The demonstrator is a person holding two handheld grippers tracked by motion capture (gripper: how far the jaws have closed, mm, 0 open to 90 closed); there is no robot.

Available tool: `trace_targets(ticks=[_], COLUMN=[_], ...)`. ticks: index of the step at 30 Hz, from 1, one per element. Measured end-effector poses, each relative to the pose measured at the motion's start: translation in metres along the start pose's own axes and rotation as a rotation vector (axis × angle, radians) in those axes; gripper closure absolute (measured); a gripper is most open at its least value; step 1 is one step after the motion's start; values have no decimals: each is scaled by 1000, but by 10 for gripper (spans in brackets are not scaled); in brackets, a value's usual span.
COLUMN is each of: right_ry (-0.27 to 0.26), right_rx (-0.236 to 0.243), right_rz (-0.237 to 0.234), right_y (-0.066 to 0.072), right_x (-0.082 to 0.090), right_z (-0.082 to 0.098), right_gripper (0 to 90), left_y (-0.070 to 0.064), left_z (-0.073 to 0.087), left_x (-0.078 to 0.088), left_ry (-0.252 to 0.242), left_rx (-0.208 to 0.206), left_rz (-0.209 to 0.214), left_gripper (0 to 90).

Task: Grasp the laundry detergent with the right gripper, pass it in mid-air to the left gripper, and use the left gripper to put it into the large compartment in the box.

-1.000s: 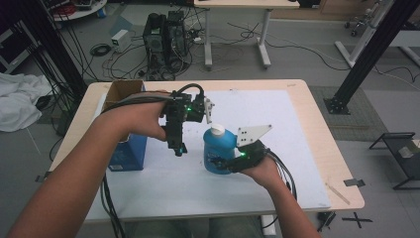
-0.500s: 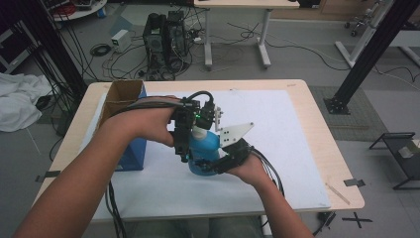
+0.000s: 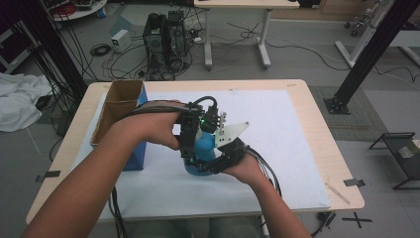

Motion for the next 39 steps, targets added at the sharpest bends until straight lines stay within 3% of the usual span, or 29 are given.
trace_targets(ticks=[3,4,5,9,10,12,14,17,22,25,26,27,29,31,32,33,35,37,39], right_ry=[6,-7,-15,-5,-30,4,12,10,10,15,-14,-11,-18,-10,9,17,5,13,5], right_rx=[10,38,36,34,66,3,-24,-10,-26,-18,25,26,26,12,-39,-46,-28,-37,-32], right_rz=[8,17,27,15,35,8,-1,0,-7,-3,9,4,7,-6,14,8,8,11,11], right_y=[-1,-4,-4,-4,-7,-1,1,0,2,1,-3,-2,-2,0,2,3,2,2,2], right_x=[0,-1,-2,-2,-3,-1,-1,-1,-2,-1,-2,-2,-2,-2,-2,-1,-2,-2,-2], right_z=[0,-1,-1,0,-2,0,1,1,1,1,-1,-1,-2,-1,0,1,0,0,0], right_gripper=[450,450,449,450,450,450,450,450,450,450,450,450,450,450,450,450,450,450,450], left_y=[-1,1,-1,0,0,0,2,1,4,0,1,0,0,1,2,-1,-1,1,-1], left_z=[0,-1,0,0,0,0,0,0,-2,-3,-3,-3,-3,-4,-5,-4,-4,-4,-4], left_x=[-1,-1,-2,-2,-2,-1,-1,-1,-2,-2,-2,-2,-2,-2,-2,-2,-2,-2,-2], left_ry=[5,4,0,-5,0,-3,-9,-6,5,3,8,7,14,7,14,18,15,20,16], left_rx=[12,-8,24,20,20,18,9,36,-1,34,15,33,24,10,-3,24,28,2,33], left_rz=[1,-7,-5,-6,-10,-18,-18,-18,-24,-19,-32,-32,-33,-29,-44,-31,-32,-34,-32], left_gripper=[69,76,79,109,117,139,158,202,247,248,249,250,272,287,290,302,306,337,338])
Point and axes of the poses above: each handheld gripper's, and its own axes: x roughly backward along the jaws, z roughly out of its underside, y roughly to its left, the point moved 6 cm from there along -x, roughly forward along the jaws
